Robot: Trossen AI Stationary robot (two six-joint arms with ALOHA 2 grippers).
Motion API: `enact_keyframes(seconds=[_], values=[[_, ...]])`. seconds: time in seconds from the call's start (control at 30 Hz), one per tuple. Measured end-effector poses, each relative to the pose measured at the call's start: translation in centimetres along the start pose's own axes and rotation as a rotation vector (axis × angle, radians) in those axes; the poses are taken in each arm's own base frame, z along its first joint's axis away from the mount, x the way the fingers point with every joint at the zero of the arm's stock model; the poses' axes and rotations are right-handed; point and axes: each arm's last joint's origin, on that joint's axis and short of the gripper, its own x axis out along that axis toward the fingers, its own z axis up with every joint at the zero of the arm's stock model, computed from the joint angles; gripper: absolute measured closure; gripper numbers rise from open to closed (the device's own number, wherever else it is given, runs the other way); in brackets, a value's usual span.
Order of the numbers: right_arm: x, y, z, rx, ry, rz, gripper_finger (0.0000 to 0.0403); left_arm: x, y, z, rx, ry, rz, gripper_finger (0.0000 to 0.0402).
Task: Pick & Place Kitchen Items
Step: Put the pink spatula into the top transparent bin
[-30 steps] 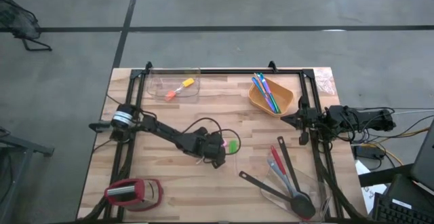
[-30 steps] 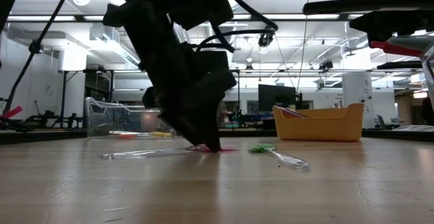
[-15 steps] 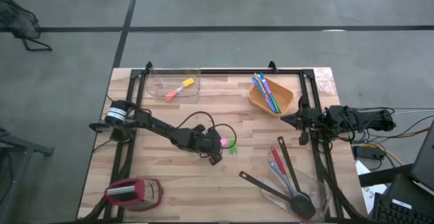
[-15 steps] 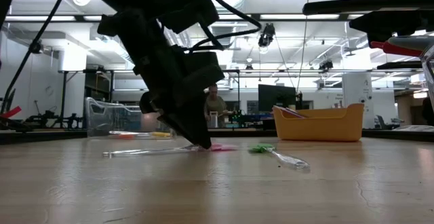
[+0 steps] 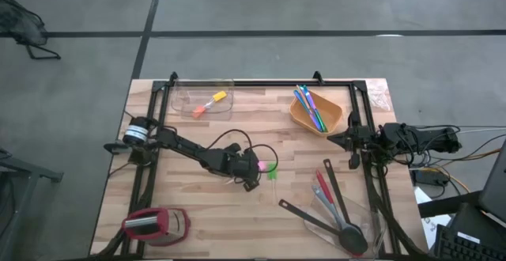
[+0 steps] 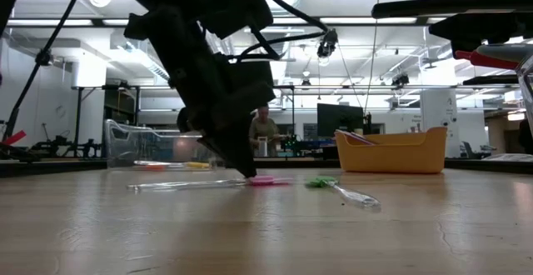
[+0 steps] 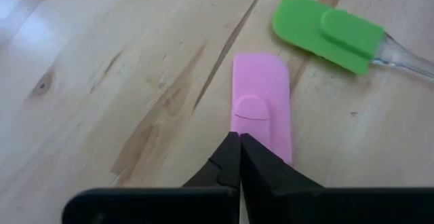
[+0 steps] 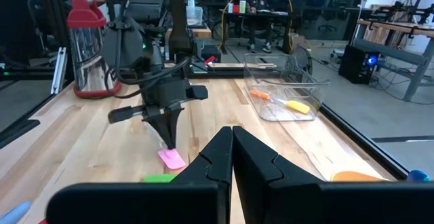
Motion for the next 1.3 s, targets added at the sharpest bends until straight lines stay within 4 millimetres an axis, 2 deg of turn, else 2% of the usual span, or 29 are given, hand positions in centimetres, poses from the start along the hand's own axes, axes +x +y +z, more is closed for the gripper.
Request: enact_keyframes(seconds=[0.13, 0.27, 0.5, 0.6, 0.7, 1.13, 1.3], values=[[0.0, 0.0, 0.0, 0.000, 0.000, 0.000, 0.0394, -1.7, 0.1, 0.6, -0.027, -0.048, 0.005, 0.0386], [0.0, 0.0, 0.0, 0.000, 0.000, 0.000, 0.0394, -3.0, -0.8, 1.6, -0.005, -0.149, -0.066, 0.0347], [0.0, 0.0, 0.0, 0.000, 0.000, 0.000, 0.0394, -2.7, -1.3, 1.4, 0.040, -0.166, -0.074, 0.0244], [0.0, 0.0, 0.0, 0.000, 0.000, 0.000, 0.0394, -1.8, -1.1, 0.6, 0.061, -0.131, -0.061, 0.0205], [0.0, 0.0, 0.0, 0.000, 0.000, 0.000, 0.0394, -0.8, -1.1, -0.1, 0.069, -0.093, -0.066, 0.0183], [0.0, 0.0, 0.0, 0.000, 0.000, 0.000, 0.0394, 2.3, -0.7, -2.0, 0.102, -0.068, 0.048, 0.0185], [0.0, 0.0, 0.0, 0.000, 0.000, 0.000, 0.0394, 3.0, -0.6, -2.5, 0.133, -0.034, 0.039, 0.0231]])
